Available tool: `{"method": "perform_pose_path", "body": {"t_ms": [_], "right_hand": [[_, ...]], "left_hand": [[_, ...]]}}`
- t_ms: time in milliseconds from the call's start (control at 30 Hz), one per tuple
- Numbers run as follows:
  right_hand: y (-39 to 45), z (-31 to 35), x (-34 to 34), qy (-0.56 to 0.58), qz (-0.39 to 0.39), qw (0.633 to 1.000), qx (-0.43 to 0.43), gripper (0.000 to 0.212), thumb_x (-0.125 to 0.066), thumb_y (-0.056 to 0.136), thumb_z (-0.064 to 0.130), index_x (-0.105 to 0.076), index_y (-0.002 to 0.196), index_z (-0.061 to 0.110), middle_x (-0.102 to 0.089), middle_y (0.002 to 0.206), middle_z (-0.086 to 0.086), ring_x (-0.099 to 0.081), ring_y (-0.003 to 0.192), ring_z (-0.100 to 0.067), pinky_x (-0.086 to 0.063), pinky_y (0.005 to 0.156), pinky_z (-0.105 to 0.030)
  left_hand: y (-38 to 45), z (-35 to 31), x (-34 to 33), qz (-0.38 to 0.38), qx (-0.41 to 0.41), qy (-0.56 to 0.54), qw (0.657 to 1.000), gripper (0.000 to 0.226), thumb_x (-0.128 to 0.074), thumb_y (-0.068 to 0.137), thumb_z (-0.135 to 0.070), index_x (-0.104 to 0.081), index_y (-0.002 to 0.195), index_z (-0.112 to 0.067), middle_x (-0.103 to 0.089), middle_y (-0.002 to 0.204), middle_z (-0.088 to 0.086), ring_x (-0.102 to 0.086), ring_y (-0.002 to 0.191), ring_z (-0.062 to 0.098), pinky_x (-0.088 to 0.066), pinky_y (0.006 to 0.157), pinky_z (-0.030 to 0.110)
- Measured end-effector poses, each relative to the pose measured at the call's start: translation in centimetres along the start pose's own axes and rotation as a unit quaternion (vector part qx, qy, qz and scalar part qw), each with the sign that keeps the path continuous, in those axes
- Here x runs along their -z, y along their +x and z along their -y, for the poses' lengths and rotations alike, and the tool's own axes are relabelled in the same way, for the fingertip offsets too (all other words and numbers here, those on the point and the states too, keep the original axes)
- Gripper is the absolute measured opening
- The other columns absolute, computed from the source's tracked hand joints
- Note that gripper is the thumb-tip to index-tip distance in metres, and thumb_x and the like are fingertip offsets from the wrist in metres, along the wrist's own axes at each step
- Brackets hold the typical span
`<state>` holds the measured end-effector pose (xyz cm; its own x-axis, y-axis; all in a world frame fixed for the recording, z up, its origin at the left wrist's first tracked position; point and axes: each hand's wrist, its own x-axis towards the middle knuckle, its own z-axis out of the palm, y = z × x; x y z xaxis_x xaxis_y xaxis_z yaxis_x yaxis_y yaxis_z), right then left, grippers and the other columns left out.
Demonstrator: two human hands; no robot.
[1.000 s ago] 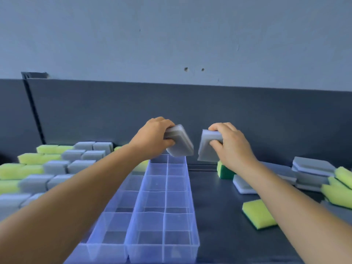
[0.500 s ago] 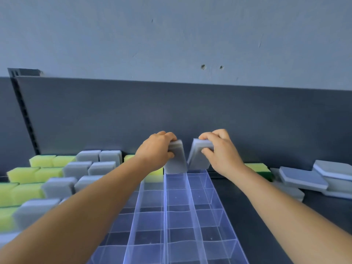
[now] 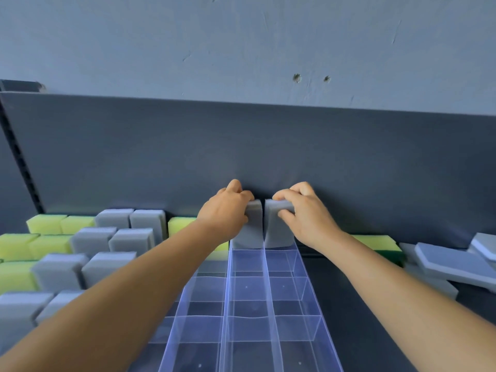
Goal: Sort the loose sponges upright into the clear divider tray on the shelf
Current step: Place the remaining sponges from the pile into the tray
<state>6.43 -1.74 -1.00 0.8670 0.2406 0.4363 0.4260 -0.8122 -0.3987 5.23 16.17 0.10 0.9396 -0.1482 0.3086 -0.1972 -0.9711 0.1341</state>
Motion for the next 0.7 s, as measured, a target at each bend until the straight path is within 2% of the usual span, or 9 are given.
{"method": "perform_pose_path", "body": {"t_ms": [133, 233, 333, 433, 500, 567, 700], "right_hand": [[-0.3, -0.7, -1.3, -0.018, 0.005, 1.000, 0.015, 0.028, -0.057, 0.092, 0.019, -0.056, 0.120, 0.022, -0.044, 0.117, 0.005, -0.047, 0.096, -0.017, -0.040, 0.079, -0.027], [-0.6, -1.0, -2.0, -0.054, 0.007, 0.998, 0.019, 0.025, -0.056, 0.092, 0.021, -0.055, 0.117, 0.020, -0.047, 0.118, 0.005, -0.043, 0.110, -0.018, -0.042, 0.080, -0.030], [-1.0, -1.3, -2.4, -0.070, 0.016, 0.997, 0.005, 0.024, -0.055, 0.093, 0.020, -0.057, 0.117, 0.018, -0.046, 0.119, 0.004, -0.042, 0.111, -0.018, -0.045, 0.080, -0.032], [-1.2, -1.4, -2.3, -0.086, 0.038, 0.996, -0.002, 0.028, -0.051, 0.094, 0.018, -0.056, 0.122, 0.018, -0.045, 0.123, 0.004, -0.042, 0.113, -0.020, -0.045, 0.082, -0.032], [-1.4, -1.2, -2.0, -0.099, 0.059, 0.993, -0.003, 0.033, -0.050, 0.094, 0.018, -0.053, 0.127, 0.019, -0.044, 0.127, 0.003, -0.041, 0.114, -0.022, -0.045, 0.085, -0.034], [-1.7, -0.9, -1.5, -0.114, 0.078, 0.990, -0.005, 0.038, -0.050, 0.095, 0.020, -0.049, 0.132, 0.021, -0.042, 0.133, 0.004, -0.038, 0.118, -0.022, -0.044, 0.089, -0.034], [-2.9, -0.1, -0.3, -0.118, 0.099, 0.988, -0.015, 0.054, -0.051, 0.095, 0.026, -0.031, 0.145, 0.024, -0.030, 0.150, 0.008, -0.026, 0.136, -0.019, -0.036, 0.103, -0.034]], "left_hand": [[0.0, -0.2, -0.7, -0.012, -0.007, 0.024, 1.000, 0.036, -0.056, 0.089, -0.018, -0.049, 0.124, -0.020, -0.043, 0.119, 0.002, -0.046, 0.110, 0.025, -0.049, 0.078, 0.040], [0.0, -0.3, -1.2, -0.034, -0.023, 0.056, 0.998, 0.032, -0.058, 0.090, -0.019, -0.050, 0.121, -0.018, -0.046, 0.118, 0.001, -0.042, 0.112, 0.022, -0.052, 0.076, 0.039], [-0.2, -0.2, -2.0, -0.012, -0.029, 0.071, 0.997, 0.028, -0.054, 0.091, -0.016, -0.056, 0.118, -0.017, -0.046, 0.117, -0.001, -0.042, 0.109, 0.020, -0.052, 0.073, 0.035], [-0.6, -0.2, -3.0, 0.024, -0.055, 0.104, 0.993, 0.033, -0.050, 0.090, -0.008, -0.056, 0.120, -0.019, -0.046, 0.116, -0.001, -0.043, 0.107, 0.019, -0.040, 0.068, 0.024], [-0.7, -0.2, -2.9, 0.031, -0.056, 0.104, 0.993, 0.035, -0.049, 0.091, -0.007, -0.055, 0.123, -0.019, -0.046, 0.118, -0.001, -0.043, 0.109, 0.019, -0.038, 0.068, 0.024], [-0.8, -0.3, -2.4, 0.038, -0.055, 0.094, 0.993, 0.035, -0.049, 0.093, -0.011, -0.052, 0.127, -0.019, -0.046, 0.123, 0.000, -0.043, 0.114, 0.020, -0.040, 0.072, 0.028], [-1.7, -1.0, -1.6, 0.041, -0.065, 0.082, 0.994, 0.040, -0.051, 0.094, -0.022, -0.045, 0.133, -0.016, -0.047, 0.132, 0.001, -0.044, 0.121, 0.022, -0.042, 0.091, 0.031]]}}
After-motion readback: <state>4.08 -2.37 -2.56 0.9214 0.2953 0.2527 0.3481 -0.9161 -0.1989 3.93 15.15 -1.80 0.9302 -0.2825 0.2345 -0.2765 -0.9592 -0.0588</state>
